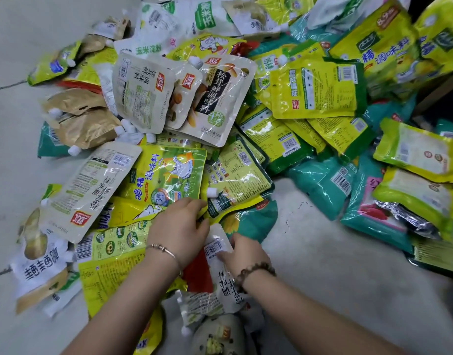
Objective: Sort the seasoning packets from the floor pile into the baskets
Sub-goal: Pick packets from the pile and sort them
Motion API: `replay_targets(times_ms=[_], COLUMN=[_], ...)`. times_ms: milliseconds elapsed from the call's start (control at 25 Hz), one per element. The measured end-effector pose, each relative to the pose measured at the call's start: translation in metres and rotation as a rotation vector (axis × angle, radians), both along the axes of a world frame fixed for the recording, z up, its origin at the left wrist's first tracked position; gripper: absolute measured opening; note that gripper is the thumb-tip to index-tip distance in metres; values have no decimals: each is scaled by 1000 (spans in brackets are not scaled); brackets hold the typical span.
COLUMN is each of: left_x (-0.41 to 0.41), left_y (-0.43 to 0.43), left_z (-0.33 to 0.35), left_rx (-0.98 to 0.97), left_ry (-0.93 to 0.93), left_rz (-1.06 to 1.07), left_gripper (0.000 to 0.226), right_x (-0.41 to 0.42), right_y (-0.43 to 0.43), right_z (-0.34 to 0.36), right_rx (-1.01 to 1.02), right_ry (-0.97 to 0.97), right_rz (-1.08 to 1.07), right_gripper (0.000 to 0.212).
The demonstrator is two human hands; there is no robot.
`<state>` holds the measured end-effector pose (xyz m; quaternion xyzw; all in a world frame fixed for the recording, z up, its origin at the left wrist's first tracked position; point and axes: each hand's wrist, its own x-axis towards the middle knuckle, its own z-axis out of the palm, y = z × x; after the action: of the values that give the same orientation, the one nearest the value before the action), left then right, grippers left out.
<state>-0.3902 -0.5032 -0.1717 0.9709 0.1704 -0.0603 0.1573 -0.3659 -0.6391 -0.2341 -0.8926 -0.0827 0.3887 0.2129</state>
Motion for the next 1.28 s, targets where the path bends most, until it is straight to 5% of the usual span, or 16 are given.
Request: replay_targets(times_ms=[360,560,760,880,920,1000,1120,1280], left_x=[2,-5,3,12,15,20,13,-5], left_y=[-7,-10,-22,-33,-38,-40,-24,4], left_z=[-1,-8,-7,4,7,11,13,10], left_rx=[-303,-839,-1270,-1797,-1844,-1643,-1209,-1003], left_ry=[-89,-106,-175,-116,-110,-227,-384,-391], left_rz=[103,421,591,554,558,631,586,577], left_gripper=[32,43,68,42,26,17,25,27], right_x=[-5,35,100,101,97,90,72,6], right_y=[-19,-41,-66,-51,-43,-33,-40,-51], right_z=[1,34,85,91,87,72,31,-19], right_rx=[557,735,1205,1266,1258,1179,666,-28], right_ry=[67,187,391,343,313,227,143,102], right_rz=[-495,-516,-786,-829,-867,-960,-963,-427], right_gripper=[31,25,8,8,13,16,25,45])
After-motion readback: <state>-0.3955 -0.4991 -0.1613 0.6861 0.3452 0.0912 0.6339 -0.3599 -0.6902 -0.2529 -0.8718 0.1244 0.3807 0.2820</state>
